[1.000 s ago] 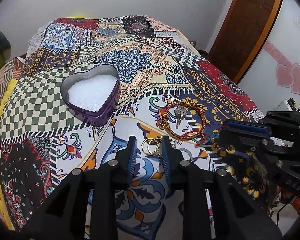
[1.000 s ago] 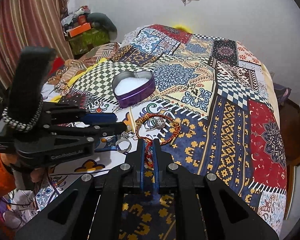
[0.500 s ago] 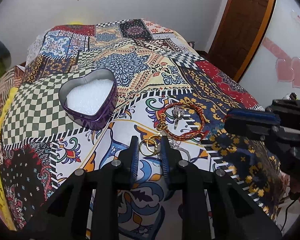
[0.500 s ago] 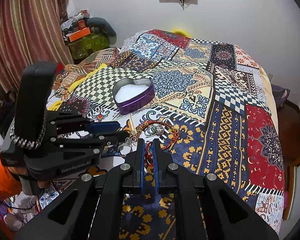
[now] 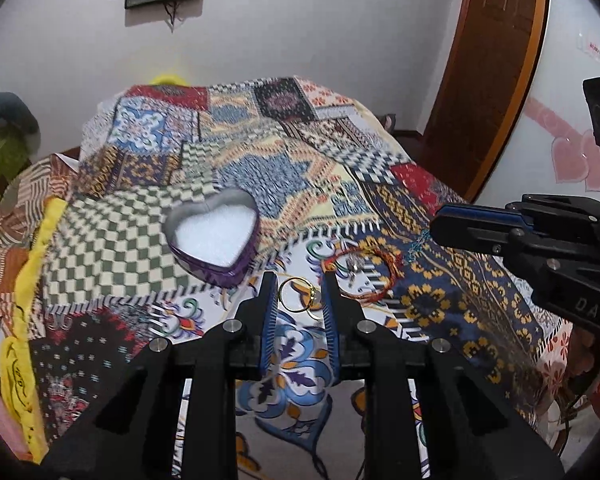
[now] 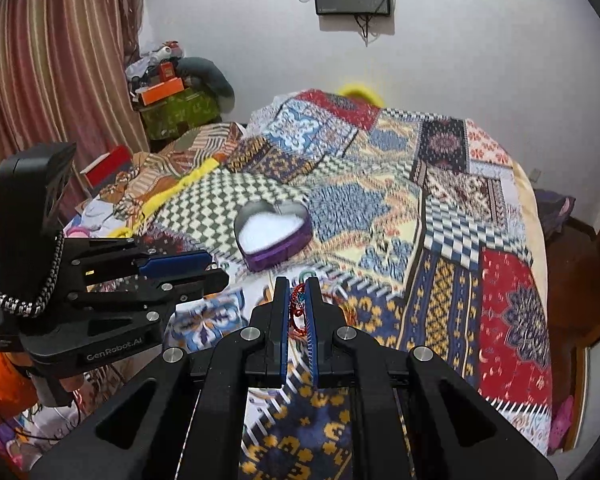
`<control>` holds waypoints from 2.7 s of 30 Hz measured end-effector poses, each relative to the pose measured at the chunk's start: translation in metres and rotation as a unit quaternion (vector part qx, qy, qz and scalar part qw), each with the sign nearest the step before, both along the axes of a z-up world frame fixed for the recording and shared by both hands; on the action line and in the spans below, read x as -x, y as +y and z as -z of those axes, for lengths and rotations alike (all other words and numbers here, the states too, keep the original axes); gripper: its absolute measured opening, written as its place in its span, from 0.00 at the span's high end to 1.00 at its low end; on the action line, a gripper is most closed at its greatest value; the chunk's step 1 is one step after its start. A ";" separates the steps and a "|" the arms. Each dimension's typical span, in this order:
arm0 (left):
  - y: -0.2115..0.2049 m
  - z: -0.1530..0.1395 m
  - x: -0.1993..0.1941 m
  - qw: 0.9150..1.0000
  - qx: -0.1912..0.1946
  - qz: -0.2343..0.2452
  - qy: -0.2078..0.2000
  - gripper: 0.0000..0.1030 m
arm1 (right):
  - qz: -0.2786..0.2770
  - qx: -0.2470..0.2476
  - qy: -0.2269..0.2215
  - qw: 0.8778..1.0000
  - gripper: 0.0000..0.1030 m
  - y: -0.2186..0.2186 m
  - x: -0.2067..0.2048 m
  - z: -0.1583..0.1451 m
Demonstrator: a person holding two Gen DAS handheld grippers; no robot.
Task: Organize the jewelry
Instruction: 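Carry both items over the heart tin and open both tools to drop them inside, then withdraw both open tools from the tin back toward the remaining jewelry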
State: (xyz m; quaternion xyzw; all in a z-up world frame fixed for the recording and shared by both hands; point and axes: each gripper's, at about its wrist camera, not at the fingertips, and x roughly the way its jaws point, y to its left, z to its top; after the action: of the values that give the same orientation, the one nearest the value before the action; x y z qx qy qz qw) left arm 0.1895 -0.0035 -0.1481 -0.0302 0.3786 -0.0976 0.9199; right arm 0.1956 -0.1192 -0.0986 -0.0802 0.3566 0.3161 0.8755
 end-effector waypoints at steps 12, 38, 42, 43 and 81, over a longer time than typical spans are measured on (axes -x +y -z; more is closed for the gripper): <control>0.040 -0.025 -0.008 0.998 0.000 -0.042 -0.035 0.80 | -0.012 -0.011 -0.050 0.999 0.93 0.031 -0.021 -0.031; 0.076 0.042 -0.103 0.997 0.003 -0.040 0.059 0.80 | -0.050 0.038 0.098 0.993 0.93 0.100 -0.123 0.051; 0.076 0.046 -0.111 0.997 0.003 -0.035 0.067 0.80 | -0.053 0.056 0.127 0.989 0.93 0.105 -0.133 0.061; 0.075 0.046 -0.112 0.997 0.004 -0.034 0.068 0.80 | -0.053 0.061 0.133 0.988 0.93 0.106 -0.134 0.064; 0.060 -0.025 -0.043 0.999 -0.023 -0.034 0.008 0.53 | 0.000 0.054 0.031 0.998 0.59 0.048 -0.064 -0.001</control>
State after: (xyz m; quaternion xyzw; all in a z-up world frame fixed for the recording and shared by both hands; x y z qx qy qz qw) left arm 0.2324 0.0563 -0.1235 -0.0230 0.3871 -0.0576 0.9199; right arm 0.2600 -0.0709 -0.0972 -0.1176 0.4006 0.2987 0.8582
